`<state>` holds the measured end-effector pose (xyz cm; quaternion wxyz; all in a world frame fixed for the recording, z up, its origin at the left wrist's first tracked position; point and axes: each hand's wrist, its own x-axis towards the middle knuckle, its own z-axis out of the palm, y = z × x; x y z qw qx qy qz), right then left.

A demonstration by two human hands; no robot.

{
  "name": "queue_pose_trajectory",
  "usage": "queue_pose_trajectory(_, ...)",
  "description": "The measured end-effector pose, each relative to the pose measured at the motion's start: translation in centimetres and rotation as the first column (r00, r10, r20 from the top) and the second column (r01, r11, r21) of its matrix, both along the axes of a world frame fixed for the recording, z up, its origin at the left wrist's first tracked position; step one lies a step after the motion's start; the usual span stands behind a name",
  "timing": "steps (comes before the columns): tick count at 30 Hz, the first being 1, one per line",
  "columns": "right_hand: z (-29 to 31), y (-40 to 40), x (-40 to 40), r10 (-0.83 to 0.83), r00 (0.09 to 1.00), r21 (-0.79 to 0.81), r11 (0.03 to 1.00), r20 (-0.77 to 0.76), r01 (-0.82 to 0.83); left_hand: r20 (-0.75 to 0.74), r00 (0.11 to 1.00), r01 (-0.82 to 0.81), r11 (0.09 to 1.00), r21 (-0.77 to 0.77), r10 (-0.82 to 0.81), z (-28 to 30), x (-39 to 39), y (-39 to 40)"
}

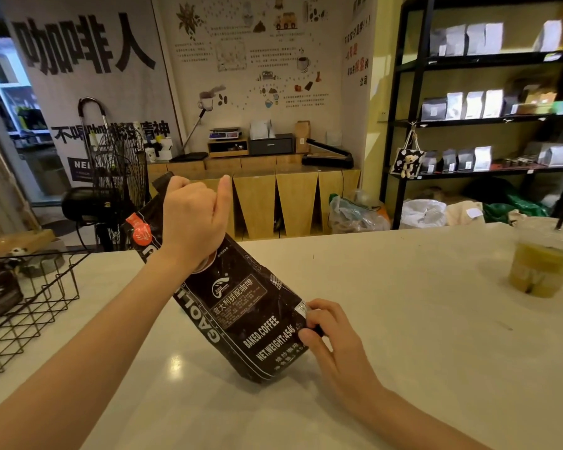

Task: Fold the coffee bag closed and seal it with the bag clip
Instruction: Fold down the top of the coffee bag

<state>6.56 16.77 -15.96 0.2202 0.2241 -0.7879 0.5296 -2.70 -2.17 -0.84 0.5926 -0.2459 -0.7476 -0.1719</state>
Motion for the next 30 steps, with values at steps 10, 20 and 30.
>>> queue_pose_trajectory(10, -0.1, 1.2, -0.8, -0.081, 0.916, 0.38, 0.893, -0.392, 0.242, -0.089, 0.996, -0.041, 0.994, -0.099, 0.032, 0.3, -0.8, -0.3)
queue_pose_trajectory(20, -0.4, 1.5, -1.0, -0.128, 0.85, 0.317, 0.891, -0.511, 0.325, -0.148, 0.989, 0.013, 0.998, -0.068, -0.023, 0.3, -0.7, 0.0)
queue_pose_trajectory(30, -0.6, 1.1, -0.9, 0.006, 0.837, 0.471, 0.829, -0.547, 0.302, -0.237, 0.968, 0.045, 0.984, -0.171, -0.085, 1.5, 0.6, 0.8)
